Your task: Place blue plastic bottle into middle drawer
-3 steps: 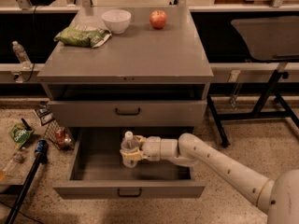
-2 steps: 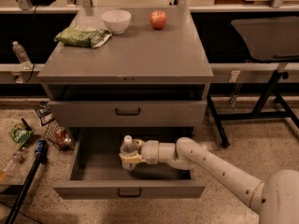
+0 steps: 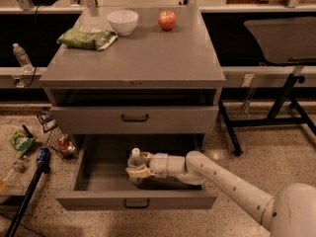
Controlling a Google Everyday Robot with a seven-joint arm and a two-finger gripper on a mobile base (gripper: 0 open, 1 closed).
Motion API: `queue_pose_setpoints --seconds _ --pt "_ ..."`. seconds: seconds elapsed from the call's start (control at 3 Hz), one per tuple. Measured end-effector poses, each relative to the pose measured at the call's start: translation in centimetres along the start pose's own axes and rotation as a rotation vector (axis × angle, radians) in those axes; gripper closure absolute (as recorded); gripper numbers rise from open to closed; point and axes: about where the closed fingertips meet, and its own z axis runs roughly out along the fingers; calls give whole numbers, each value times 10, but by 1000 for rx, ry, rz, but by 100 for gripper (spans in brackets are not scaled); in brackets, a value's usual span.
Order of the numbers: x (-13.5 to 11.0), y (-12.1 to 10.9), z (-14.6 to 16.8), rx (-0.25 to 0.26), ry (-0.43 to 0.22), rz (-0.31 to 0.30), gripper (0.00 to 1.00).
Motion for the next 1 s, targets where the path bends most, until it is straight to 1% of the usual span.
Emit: queue_pose_setpoints --seconds 0.33,0.67,1.0 --pt "5 -1 -1 11 -2 0 5" --pt "5 -3 -6 17 5 4 2" --pt "0 -4 -23 4 17 30 2"
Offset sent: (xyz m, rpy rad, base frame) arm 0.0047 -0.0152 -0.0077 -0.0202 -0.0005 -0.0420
